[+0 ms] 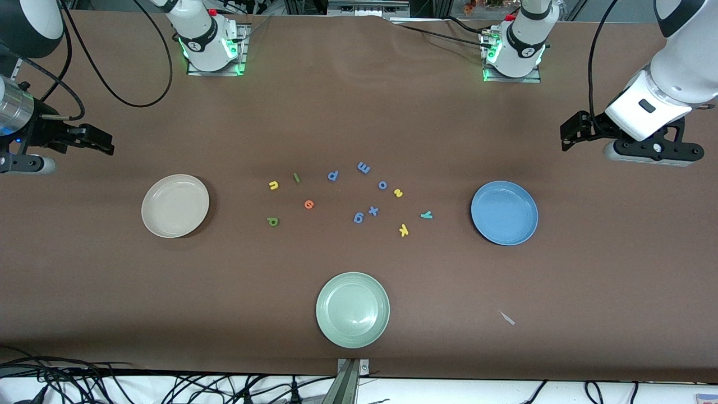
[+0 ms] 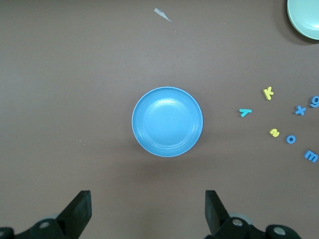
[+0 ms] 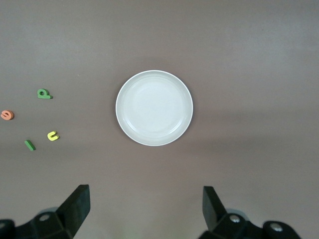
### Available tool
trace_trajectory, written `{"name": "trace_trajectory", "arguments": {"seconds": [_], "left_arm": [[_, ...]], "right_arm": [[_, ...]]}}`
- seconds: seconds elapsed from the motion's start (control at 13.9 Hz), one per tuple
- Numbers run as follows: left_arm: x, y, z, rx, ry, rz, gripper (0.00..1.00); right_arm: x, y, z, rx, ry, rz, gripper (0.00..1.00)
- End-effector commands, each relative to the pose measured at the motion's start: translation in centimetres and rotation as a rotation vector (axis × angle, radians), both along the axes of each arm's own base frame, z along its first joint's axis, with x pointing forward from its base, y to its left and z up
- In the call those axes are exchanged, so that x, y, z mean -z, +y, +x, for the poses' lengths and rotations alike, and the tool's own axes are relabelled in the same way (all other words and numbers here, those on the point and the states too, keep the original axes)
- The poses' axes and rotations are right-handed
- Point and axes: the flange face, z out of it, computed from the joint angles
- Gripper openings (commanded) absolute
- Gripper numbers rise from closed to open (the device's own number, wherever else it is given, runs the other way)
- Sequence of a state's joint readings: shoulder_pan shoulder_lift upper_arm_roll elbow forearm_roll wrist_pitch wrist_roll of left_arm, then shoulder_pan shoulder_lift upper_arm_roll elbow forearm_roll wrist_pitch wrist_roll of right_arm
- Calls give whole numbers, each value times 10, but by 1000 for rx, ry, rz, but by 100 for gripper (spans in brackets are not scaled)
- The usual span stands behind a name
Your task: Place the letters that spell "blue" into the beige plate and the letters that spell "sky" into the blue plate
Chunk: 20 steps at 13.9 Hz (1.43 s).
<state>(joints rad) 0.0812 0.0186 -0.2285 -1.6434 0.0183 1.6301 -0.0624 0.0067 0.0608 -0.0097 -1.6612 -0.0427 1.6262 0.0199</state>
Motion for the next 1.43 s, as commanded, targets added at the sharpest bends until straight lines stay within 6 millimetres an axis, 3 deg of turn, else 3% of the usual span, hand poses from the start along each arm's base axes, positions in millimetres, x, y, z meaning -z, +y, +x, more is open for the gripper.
{"name": "trace_trajectory", "arguments": {"seconds": [0.0,1.36], "left_arm": [[-7,3,-2,19,-3,3,100],[-5,13,1,3,-1,11,100]], "right_arm": [[-2,1,0,-8,4,19,100],[-3,2,-1,-12,3,19,100]]}}
